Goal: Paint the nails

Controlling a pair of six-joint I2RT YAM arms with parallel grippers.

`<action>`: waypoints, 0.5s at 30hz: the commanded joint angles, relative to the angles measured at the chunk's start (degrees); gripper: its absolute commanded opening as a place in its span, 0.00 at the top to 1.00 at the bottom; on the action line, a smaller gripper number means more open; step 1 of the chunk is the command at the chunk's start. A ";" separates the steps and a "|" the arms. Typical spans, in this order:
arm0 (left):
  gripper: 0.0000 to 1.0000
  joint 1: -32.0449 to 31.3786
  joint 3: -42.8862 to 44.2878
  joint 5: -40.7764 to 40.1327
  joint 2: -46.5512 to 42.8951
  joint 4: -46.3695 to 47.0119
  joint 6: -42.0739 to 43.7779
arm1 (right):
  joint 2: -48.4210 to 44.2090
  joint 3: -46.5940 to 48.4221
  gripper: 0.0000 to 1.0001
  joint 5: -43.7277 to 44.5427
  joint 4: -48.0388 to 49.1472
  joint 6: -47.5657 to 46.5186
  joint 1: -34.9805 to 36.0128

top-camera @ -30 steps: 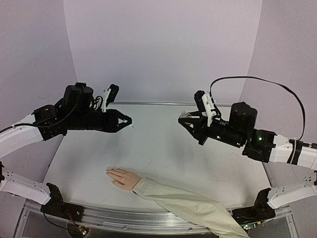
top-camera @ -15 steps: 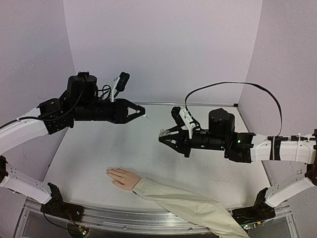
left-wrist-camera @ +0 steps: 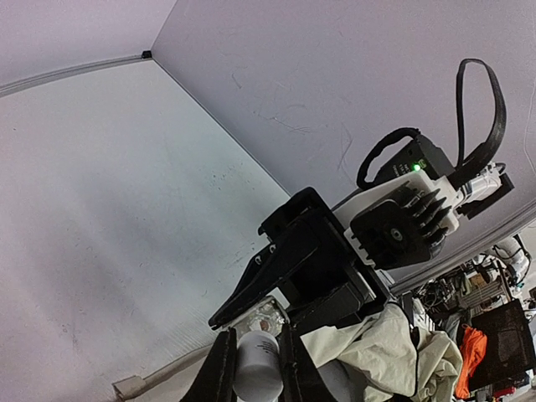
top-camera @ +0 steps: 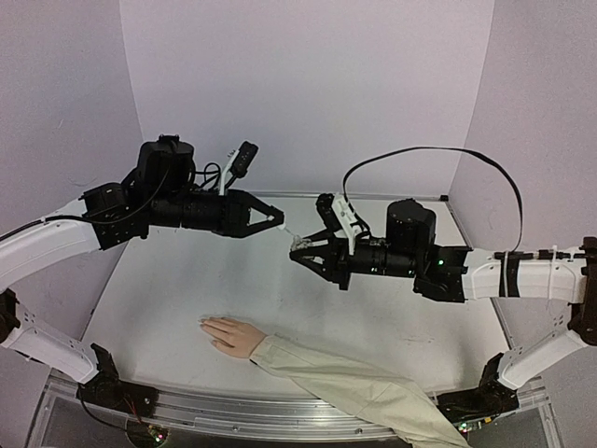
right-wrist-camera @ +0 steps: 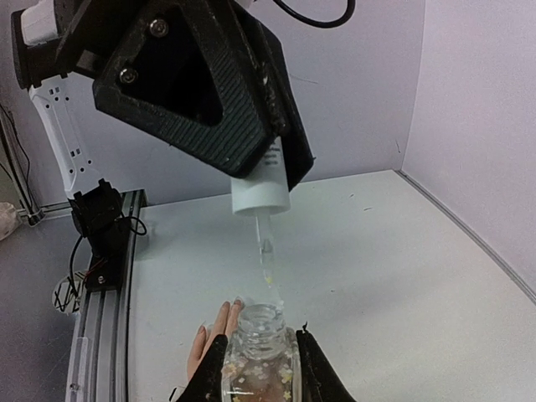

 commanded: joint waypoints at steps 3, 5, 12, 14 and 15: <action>1.00 -0.44 3.03 0.79 -0.72 2.65 0.15 | -0.68 1.94 1.00 -0.37 4.95 0.44 0.16; 1.00 -0.49 2.98 0.49 -1.02 2.65 0.31 | -0.73 1.83 1.00 0.12 4.93 0.44 0.20; 1.00 -0.83 2.89 0.37 -1.08 2.60 0.61 | -0.47 1.98 1.00 0.59 4.98 0.38 0.15; 1.00 -0.90 3.01 0.50 -0.70 2.49 0.61 | -0.47 2.05 1.00 0.49 4.92 0.35 0.15; 1.00 -0.92 3.02 0.57 -0.49 2.47 0.52 | -0.47 2.13 1.00 0.50 4.98 0.27 0.17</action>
